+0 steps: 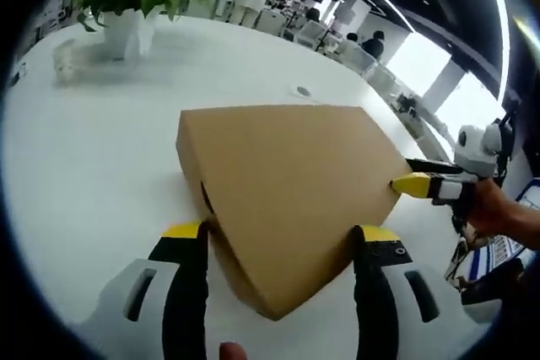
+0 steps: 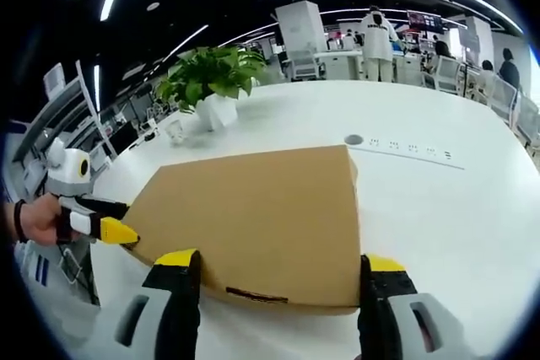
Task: Operate the shoe box by opening the lid, removing the specified soft item, and placing it in the target area until the item is outside and the box remains undamaged.
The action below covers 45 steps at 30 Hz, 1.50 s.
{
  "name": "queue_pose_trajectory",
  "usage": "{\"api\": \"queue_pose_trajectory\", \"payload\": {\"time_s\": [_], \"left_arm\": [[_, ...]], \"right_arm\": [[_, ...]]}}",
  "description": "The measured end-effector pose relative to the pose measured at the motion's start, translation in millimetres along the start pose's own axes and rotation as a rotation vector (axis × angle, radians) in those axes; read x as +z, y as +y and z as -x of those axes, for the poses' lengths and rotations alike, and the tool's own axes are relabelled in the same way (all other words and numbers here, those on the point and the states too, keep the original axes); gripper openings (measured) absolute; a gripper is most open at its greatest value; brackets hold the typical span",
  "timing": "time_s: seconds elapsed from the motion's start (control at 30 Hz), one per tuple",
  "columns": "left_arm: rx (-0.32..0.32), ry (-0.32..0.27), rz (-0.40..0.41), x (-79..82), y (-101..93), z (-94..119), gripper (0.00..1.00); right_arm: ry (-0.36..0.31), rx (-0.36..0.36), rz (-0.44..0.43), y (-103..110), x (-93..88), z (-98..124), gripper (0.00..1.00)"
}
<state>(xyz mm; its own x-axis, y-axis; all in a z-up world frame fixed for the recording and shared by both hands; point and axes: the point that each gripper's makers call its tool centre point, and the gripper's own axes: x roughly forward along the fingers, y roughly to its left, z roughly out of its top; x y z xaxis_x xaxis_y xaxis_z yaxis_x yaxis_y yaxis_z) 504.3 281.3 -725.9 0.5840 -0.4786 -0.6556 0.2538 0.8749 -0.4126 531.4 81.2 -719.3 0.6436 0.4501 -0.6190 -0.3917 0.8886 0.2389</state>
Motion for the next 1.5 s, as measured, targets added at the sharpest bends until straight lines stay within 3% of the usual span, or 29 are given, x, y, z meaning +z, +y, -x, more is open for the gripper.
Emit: {"api": "queue_pose_trajectory", "payload": {"time_s": [0.73, 1.5], "left_arm": [[-0.004, 0.003, 0.001, -3.4, 5.7, 7.9, 0.66], [0.026, -0.021, 0.028, -26.1, 36.1, 49.8, 0.64]], "right_arm": [[-0.016, -0.008, 0.014, 13.9, -6.7, 5.4, 0.74], [-0.008, 0.047, 0.051, 67.9, -22.8, 4.0, 0.73]]}}
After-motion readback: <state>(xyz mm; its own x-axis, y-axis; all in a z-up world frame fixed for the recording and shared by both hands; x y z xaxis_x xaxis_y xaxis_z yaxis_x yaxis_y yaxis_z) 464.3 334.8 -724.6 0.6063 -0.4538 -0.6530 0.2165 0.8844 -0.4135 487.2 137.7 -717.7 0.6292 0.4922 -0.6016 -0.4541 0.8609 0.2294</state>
